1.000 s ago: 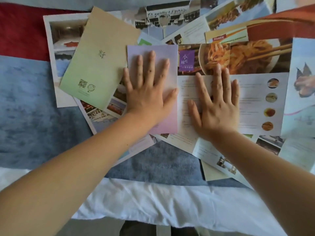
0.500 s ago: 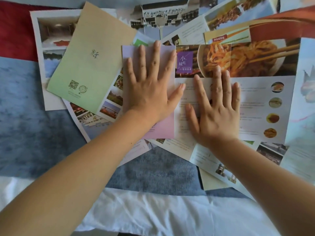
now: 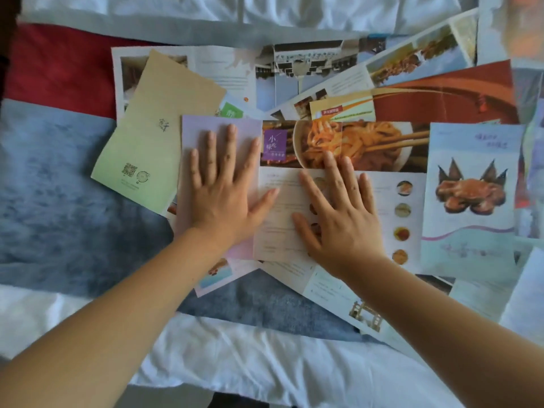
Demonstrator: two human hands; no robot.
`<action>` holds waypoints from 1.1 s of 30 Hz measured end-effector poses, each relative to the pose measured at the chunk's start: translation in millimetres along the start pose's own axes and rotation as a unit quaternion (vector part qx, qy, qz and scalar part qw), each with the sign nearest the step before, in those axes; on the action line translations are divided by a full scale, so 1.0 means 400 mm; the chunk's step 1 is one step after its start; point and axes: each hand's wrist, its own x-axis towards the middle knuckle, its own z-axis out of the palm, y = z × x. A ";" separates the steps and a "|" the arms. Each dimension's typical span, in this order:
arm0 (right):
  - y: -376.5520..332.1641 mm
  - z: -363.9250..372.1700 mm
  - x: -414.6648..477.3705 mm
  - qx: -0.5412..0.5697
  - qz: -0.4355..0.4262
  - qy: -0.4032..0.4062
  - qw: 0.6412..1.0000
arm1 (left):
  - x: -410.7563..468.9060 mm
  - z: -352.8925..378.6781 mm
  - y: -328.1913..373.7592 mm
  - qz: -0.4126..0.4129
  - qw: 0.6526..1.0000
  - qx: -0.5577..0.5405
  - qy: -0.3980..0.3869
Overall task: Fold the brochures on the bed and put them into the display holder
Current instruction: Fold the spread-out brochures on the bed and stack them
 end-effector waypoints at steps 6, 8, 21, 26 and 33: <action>0.004 0.002 0.005 -0.031 -0.018 0.002 0.999 | -0.081 0.007 -0.236 -0.017 1.000 0.007 0.009; -0.012 0.009 0.010 -0.037 -0.016 0.005 0.999 | -0.102 0.014 -0.296 -0.020 1.000 -0.003 0.011; -0.061 0.051 0.030 -0.060 -0.015 -0.001 0.998 | -0.148 0.046 -0.337 -0.138 0.972 -0.125 0.142; -0.060 0.053 0.028 -0.058 -0.015 -0.006 0.998 | -0.145 0.022 -0.326 -0.155 0.969 -0.162 0.101; -0.071 0.025 0.032 -0.041 -0.007 -0.046 0.998 | -0.125 -0.039 -0.289 -0.242 0.916 -0.313 0.065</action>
